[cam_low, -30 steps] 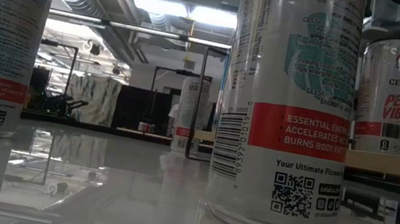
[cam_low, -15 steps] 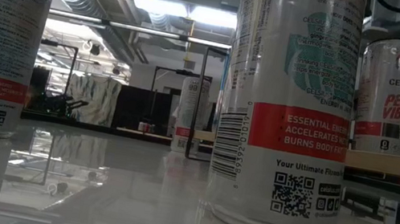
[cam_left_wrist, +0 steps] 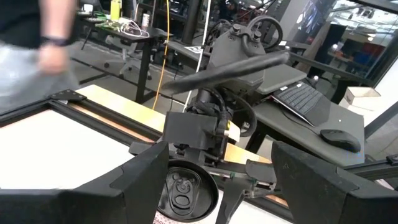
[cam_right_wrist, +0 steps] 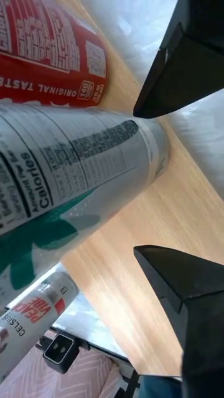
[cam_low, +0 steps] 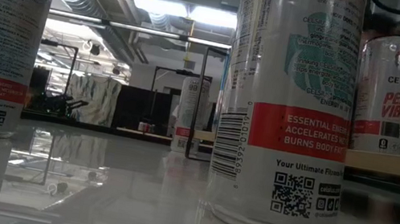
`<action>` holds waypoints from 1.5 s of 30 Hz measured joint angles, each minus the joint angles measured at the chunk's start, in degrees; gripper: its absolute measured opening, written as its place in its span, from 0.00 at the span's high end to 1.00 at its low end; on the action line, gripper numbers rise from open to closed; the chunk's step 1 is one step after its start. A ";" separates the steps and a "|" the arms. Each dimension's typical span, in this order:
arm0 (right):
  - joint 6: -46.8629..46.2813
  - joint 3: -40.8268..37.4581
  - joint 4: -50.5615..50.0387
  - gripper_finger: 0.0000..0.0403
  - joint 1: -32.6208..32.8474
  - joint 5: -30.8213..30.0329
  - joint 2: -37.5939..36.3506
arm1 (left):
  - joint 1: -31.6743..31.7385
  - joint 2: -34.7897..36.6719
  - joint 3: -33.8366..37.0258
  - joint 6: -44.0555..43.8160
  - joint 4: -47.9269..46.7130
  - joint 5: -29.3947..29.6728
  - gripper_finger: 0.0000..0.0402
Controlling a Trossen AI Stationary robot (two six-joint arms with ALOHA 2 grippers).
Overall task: Place canned beverage on shelf
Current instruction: Put the white pink soda can on the shelf aligned with the other white pink soda can
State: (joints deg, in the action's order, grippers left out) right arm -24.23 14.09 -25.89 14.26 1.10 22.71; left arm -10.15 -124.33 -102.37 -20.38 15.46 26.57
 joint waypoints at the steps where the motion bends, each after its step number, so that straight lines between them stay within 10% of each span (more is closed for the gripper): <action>1: 0.01 0.00 0.03 0.15 0.00 -0.09 0.05 | 0.00 0.00 0.00 0.00 0.00 0.00 0.31; 28: -1.03 13.05 -7.93 0.15 0.01 -0.02 -0.06 | 8.76 10.21 0.02 -0.44 -2.19 0.60 0.31; 45: 2.16 20.96 -10.27 0.15 -0.02 -2.16 -0.08 | 19.59 11.96 0.09 -3.50 -3.43 -15.70 0.31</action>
State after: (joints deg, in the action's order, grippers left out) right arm -22.07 35.05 -36.15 14.24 -1.06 22.63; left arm 9.44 -112.38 -102.28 -23.88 12.04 10.87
